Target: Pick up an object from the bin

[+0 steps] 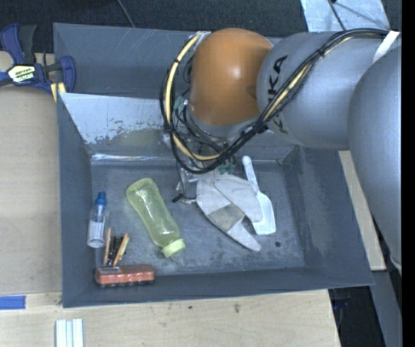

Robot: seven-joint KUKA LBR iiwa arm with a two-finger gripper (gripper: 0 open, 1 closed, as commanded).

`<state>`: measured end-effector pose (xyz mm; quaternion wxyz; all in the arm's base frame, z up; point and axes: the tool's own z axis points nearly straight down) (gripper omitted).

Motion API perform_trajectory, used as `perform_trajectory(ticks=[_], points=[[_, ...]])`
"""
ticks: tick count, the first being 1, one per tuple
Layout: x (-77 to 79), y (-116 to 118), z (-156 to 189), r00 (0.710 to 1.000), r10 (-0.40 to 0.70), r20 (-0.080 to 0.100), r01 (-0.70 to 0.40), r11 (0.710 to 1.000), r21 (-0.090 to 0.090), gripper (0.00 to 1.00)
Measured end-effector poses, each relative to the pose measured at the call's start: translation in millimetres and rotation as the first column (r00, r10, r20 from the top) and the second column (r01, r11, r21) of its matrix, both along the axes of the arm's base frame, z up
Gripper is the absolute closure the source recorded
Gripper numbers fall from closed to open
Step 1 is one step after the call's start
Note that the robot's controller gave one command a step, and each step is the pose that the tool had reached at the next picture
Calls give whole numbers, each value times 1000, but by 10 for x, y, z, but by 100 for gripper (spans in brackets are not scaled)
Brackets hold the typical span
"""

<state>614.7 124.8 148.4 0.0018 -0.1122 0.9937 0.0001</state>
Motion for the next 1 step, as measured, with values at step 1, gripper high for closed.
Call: perform_trajectory(ticks=[1], points=[[-38, -2, -66, 996, -84, 5, 84, 996, 1, 0]])
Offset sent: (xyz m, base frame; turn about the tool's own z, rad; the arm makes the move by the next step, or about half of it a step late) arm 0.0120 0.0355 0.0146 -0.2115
